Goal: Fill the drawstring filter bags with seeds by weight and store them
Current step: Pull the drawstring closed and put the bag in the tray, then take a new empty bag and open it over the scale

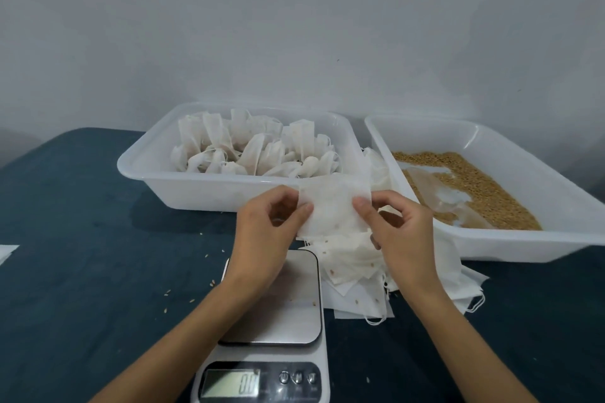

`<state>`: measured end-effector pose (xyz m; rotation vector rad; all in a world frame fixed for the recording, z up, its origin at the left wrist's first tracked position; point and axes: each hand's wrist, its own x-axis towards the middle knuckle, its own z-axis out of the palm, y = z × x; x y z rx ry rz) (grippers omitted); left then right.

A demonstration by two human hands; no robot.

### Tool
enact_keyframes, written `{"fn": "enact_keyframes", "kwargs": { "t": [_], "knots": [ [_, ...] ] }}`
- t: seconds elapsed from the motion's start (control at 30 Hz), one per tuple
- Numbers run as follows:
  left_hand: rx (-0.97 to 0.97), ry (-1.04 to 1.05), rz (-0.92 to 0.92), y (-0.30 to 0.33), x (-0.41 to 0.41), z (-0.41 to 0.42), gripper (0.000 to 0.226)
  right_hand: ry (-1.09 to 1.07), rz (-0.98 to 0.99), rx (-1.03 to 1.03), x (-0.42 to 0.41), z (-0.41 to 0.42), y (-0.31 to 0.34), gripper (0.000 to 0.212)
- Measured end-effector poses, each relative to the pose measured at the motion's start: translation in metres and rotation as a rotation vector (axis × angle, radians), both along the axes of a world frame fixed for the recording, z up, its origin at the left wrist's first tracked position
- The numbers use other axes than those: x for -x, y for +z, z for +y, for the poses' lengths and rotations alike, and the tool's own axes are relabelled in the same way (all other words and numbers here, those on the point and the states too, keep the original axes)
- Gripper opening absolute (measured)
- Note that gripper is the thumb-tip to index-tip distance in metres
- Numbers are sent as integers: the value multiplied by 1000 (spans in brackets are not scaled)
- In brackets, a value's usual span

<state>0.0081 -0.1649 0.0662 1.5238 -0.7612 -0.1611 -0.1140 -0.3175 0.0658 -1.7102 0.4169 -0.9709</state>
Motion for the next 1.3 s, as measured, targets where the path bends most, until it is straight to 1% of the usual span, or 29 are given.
{"fn": "enact_keyframes", "kwargs": {
  "t": [0.07, 0.13, 0.17, 0.3, 0.37, 0.43, 0.53, 0.7, 0.8, 0.9, 0.97, 1.0, 1.07, 1.1, 1.13, 1.17, 1.27, 1.3],
  "knots": [
    [-2, 97, -171, 0, 2, 1, 23, 21, 0, 46, 1, 4, 0, 9],
    [12, 143, -285, 0, 3, 1, 31, 85, -28, 33, 1, 8, 2, 11],
    [17, 134, -277, 0, 3, 0, 31, 111, -38, 18, 0, 10, 3, 12],
    [103, 42, 19, 0, -2, -2, 23, 125, -13, -27, 1, 11, 5, 20],
    [101, 34, 66, 0, -5, -2, 23, 166, -14, -13, 2, 13, 6, 20],
    [100, 12, 89, 0, -6, -2, 23, 221, -5, 1, 3, 16, 7, 15],
    [100, 16, 60, -1, -6, -2, 21, 269, 25, -22, 3, 18, 6, 13],
    [75, 39, 16, -1, -4, -2, 21, 377, 65, -208, 3, 17, 9, 24],
    [73, 46, 34, 0, -5, -1, 24, 365, 50, -170, 3, 16, 12, 24],
    [125, 54, 60, 2, -9, 0, 19, 266, 42, -129, 5, 14, 13, 27],
    [128, 54, -2, 1, -9, 1, 22, 221, 59, -176, 5, 11, 12, 27],
    [111, 52, -56, 1, -7, 1, 23, 220, 71, -233, 4, 11, 11, 27],
    [65, 54, -140, 1, -4, 2, 24, 255, 78, -358, 3, 11, 11, 29],
    [53, 57, -141, 1, -3, 2, 24, 281, 64, -386, 3, 11, 12, 30],
    [57, 57, -106, 2, -3, 2, 25, 304, 44, -371, 4, 11, 13, 31],
    [77, 53, -33, 3, -4, 2, 26, 321, 25, -316, 4, 12, 14, 29],
    [188, -7, 273, 10, -7, 3, 25, 313, -16, -54, 7, 18, 17, 18],
    [215, -26, 331, 12, -8, 4, 23, 289, -18, 8, 8, 19, 17, 14]
  ]
}}
